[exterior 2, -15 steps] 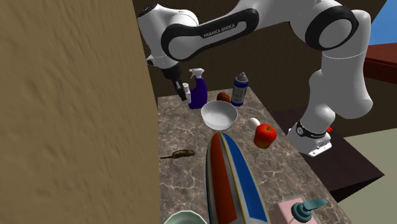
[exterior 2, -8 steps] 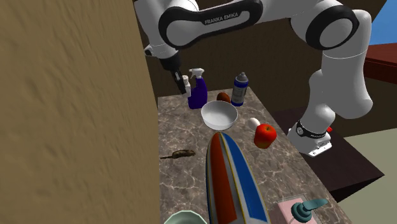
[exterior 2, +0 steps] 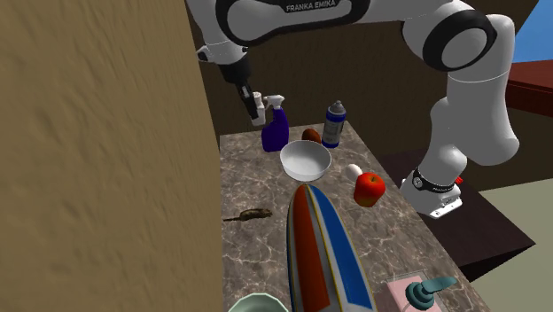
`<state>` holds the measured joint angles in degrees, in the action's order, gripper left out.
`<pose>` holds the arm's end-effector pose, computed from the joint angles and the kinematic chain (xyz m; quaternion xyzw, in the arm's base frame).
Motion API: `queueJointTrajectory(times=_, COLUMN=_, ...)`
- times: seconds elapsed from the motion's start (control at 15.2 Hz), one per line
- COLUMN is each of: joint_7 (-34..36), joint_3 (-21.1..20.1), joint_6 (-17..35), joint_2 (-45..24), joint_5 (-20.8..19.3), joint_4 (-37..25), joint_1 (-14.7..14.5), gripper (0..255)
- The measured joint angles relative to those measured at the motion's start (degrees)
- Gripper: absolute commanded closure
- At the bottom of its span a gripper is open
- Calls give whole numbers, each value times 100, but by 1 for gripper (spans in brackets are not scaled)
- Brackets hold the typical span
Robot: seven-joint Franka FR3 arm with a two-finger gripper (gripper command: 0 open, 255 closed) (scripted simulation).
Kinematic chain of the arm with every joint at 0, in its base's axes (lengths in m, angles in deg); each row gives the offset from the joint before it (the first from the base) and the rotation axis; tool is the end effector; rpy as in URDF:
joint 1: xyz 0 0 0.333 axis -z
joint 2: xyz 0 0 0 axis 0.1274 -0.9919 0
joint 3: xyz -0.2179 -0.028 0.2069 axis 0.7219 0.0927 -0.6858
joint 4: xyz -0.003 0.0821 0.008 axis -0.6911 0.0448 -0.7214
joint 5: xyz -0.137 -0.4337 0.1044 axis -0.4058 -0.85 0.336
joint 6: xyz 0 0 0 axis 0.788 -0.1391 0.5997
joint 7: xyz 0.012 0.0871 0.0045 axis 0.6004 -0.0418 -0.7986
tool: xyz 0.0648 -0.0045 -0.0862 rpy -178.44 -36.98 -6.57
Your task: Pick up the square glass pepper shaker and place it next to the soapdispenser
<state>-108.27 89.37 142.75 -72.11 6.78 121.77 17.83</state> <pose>0.6982 -0.2103 0.4965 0.9916 0.0321 -0.1243 0.0184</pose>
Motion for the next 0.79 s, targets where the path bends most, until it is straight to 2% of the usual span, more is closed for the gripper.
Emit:
queueJointTrajectory(times=0.53, joint_7=-79, joint_3=11, joint_6=-735, joint_2=-213, joint_5=11, joint_4=-951, joint_1=33, gripper=255)
queueJointTrajectory(times=0.79, joint_7=270, joint_3=-80, joint_6=-469, joint_2=465, joint_5=-17, joint_4=25, joint_1=-244, gripper=255)
